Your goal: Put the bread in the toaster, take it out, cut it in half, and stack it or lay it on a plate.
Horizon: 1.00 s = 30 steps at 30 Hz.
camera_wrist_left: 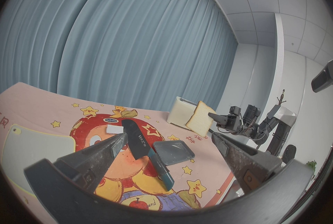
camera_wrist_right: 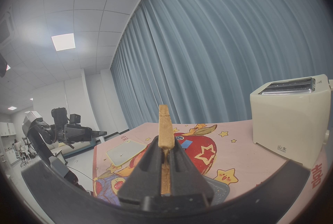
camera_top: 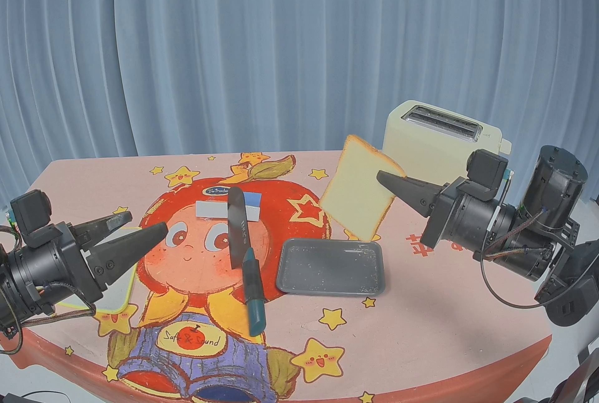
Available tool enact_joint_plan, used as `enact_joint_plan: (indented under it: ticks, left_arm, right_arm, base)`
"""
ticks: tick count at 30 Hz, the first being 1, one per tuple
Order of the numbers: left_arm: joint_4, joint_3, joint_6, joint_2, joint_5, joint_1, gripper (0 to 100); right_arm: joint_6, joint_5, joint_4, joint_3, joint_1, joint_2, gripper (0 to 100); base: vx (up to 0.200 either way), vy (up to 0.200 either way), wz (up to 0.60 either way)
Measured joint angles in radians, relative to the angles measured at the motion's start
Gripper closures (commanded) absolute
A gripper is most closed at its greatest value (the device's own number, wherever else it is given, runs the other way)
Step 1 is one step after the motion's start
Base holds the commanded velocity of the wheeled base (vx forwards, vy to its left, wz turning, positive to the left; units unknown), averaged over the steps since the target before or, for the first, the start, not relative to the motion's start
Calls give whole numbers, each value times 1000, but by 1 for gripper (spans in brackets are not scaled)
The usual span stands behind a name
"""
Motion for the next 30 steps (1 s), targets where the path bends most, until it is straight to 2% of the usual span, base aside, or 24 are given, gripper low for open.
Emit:
enact_joint_plan:
  ticks: [11, 15, 18, 30]
  left_arm:
    - [-1, 17, 9, -24, 0, 9, 0]
    - [0, 25, 40, -27, 0, 9, 0]
    - [0, 34, 51, -27, 0, 8, 0]
    - [1, 43, 53, -29, 0, 8, 0]
  right_arm:
    - [0, 0, 0, 4, 13, 0, 100]
    - [0, 0, 0, 8, 19, 0, 100]
    - [0, -1, 0, 10, 21, 0, 100]
    - [2, -1, 0, 20, 44, 0, 100]
  base:
    - [0, 200, 0]
    - [0, 200, 0]
    - [0, 200, 0]
    - [0, 200, 0]
